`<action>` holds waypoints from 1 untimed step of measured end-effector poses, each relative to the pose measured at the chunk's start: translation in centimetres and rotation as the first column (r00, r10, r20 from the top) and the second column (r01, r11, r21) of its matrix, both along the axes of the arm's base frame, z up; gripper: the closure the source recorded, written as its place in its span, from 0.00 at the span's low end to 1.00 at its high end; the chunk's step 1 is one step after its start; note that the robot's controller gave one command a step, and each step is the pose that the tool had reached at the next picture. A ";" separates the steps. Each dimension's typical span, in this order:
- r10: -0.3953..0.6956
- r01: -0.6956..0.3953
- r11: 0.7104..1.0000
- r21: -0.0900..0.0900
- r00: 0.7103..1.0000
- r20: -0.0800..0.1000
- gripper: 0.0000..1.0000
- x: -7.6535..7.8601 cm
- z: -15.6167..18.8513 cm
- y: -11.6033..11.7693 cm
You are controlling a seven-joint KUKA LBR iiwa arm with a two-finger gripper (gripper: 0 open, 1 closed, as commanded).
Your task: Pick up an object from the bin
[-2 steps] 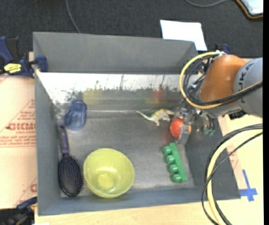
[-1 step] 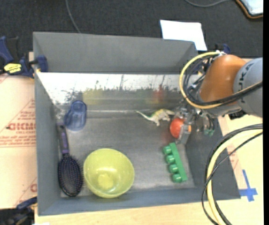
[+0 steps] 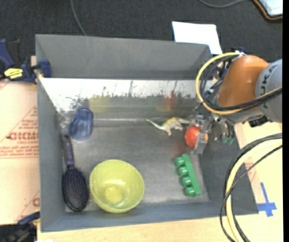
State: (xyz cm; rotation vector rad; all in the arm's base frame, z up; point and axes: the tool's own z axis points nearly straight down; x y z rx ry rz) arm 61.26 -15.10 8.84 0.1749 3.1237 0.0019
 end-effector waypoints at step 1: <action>0.000 0.000 1.000 -0.003 1.000 0.010 1.00 0.3 3.4 -0.1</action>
Offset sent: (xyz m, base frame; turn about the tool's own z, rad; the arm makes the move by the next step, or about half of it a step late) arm 0.0020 -0.0007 0.0587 -0.0002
